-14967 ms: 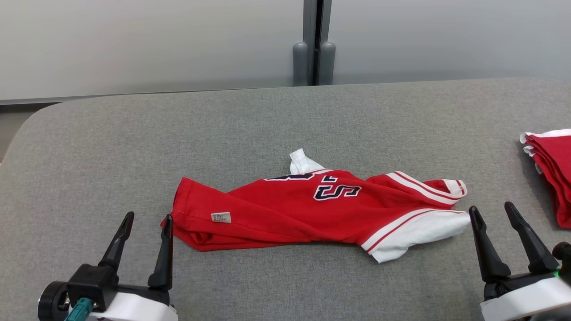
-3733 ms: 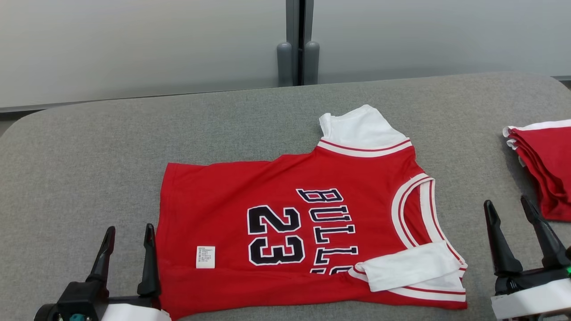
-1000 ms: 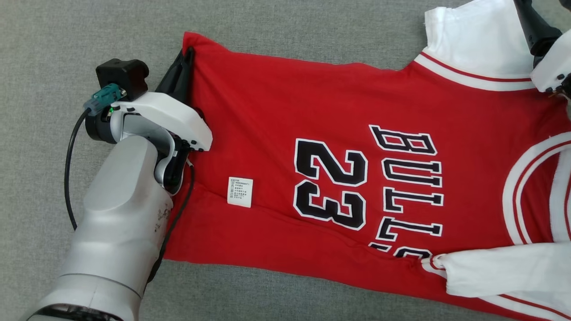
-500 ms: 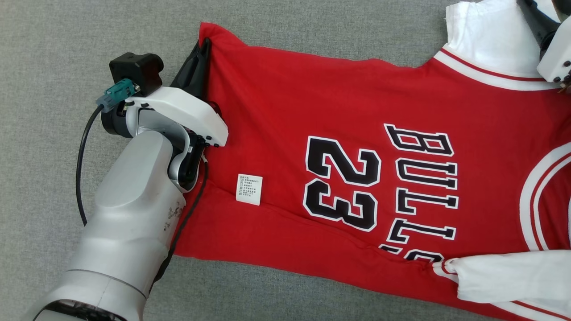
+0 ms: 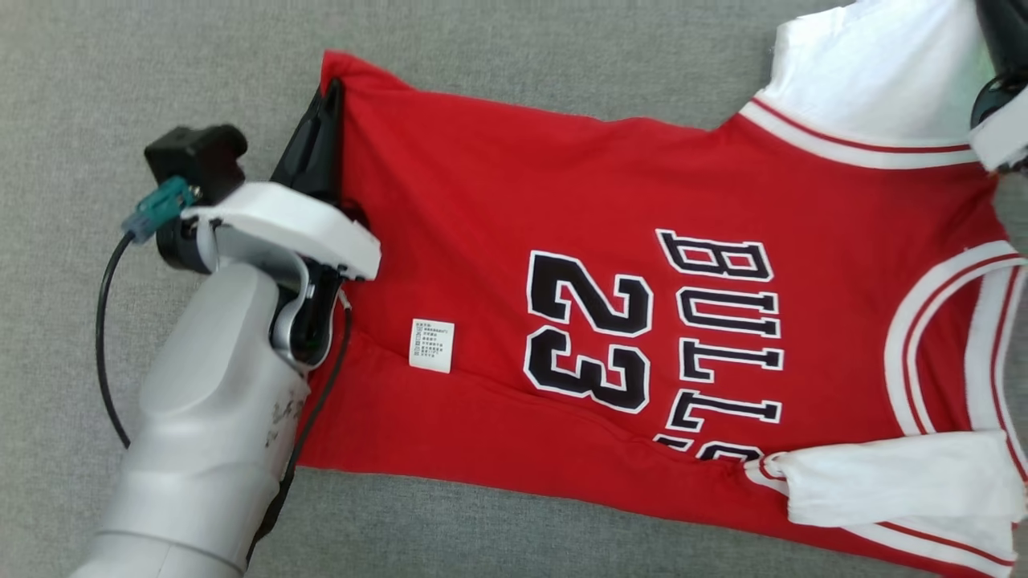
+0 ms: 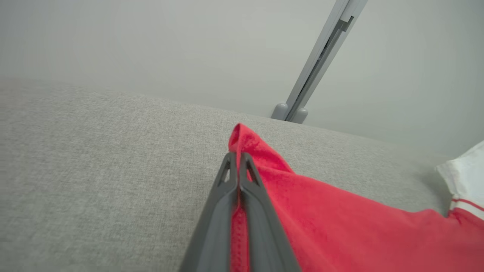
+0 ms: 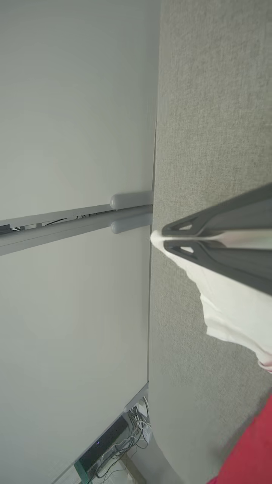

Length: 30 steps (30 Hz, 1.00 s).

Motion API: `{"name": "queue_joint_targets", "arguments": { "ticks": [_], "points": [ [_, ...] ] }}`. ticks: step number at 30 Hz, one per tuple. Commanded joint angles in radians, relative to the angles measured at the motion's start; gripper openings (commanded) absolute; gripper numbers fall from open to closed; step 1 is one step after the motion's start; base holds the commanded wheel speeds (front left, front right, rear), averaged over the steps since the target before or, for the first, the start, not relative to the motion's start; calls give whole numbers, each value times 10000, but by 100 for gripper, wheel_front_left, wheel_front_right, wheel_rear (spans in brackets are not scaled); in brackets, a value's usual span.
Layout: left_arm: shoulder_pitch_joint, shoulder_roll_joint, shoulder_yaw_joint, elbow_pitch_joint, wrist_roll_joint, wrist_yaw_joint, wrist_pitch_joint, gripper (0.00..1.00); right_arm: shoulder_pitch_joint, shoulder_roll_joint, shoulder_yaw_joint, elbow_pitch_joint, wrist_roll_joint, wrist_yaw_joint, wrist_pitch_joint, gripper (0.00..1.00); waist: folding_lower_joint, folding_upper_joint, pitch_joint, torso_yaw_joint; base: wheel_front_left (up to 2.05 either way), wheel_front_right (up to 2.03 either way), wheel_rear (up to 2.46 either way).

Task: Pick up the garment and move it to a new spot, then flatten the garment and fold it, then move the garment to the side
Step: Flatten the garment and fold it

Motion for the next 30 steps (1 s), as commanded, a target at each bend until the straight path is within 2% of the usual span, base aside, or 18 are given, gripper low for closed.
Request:
{"name": "queue_joint_targets", "arguments": {
  "ticks": [1, 10, 17, 24, 30],
  "points": [
    [201, 165, 105, -174, -58, -14, -41, 0, 265, -109, 43, -225, 161, 1, -232, 0, 0, 0, -226, -172, 0, 0, 0],
    [1798, 770, 461, -2027, -565, 23, 264, 0, 2221, -992, 60, -2639, 1632, 1, -1475, 0, 0, 0, -848, -686, 0, 0, 0],
    [3319, 1280, 832, -3847, -1325, 214, 1138, 0, 4107, -1548, -115, -4237, 2254, 1, -1906, 0, 0, 0, -1191, -990, 0, 0, 0],
    [4890, 1605, 1205, -5516, -2071, 597, 1848, 0, 6089, -1347, -749, -5049, 2569, 1, -2017, 0, 0, 0, -1443, -1226, 0, 0, 0],
    [5919, 1812, 1422, -6530, -2586, 804, 2310, 0, 7632, -914, -1716, -5426, 2277, 1, -2021, 0, 0, 0, -1624, -1383, 0, 0, 0]
  ]
}}
